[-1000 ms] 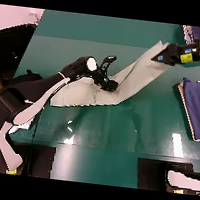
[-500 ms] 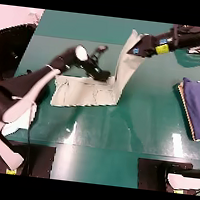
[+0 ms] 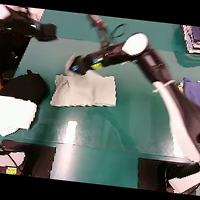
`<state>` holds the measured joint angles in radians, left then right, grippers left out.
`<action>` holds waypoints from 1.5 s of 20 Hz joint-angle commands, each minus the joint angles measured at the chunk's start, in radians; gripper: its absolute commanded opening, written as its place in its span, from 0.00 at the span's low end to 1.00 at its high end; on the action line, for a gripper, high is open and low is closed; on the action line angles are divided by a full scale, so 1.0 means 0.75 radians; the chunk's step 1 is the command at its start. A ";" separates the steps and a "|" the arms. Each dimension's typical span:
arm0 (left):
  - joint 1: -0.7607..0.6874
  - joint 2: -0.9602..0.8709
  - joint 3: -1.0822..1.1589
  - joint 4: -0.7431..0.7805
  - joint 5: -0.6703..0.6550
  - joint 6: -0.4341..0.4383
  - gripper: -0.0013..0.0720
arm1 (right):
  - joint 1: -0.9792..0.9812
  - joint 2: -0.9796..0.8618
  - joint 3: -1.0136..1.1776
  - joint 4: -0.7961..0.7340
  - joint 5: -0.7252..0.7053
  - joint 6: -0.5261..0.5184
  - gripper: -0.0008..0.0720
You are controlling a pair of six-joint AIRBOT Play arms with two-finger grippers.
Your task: Fold the shirts.
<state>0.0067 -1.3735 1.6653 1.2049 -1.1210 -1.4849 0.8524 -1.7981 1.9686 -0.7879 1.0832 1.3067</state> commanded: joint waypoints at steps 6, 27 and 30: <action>0.147 0.117 0.000 0.028 -0.147 0.003 0.06 | -0.128 0.066 -0.216 -0.288 0.116 0.062 0.72; 0.145 0.116 -0.001 -0.048 -0.178 0.002 0.06 | -0.356 -0.219 -0.529 0.314 0.037 -0.057 0.34; 0.088 0.116 -0.001 -0.039 -0.182 0.003 0.06 | -0.361 -0.201 -0.482 0.316 0.032 -0.094 0.03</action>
<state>0.0998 -1.2869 1.6653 1.1778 -1.2510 -1.4837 0.5667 -1.9396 1.5547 -0.5636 1.1099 1.2602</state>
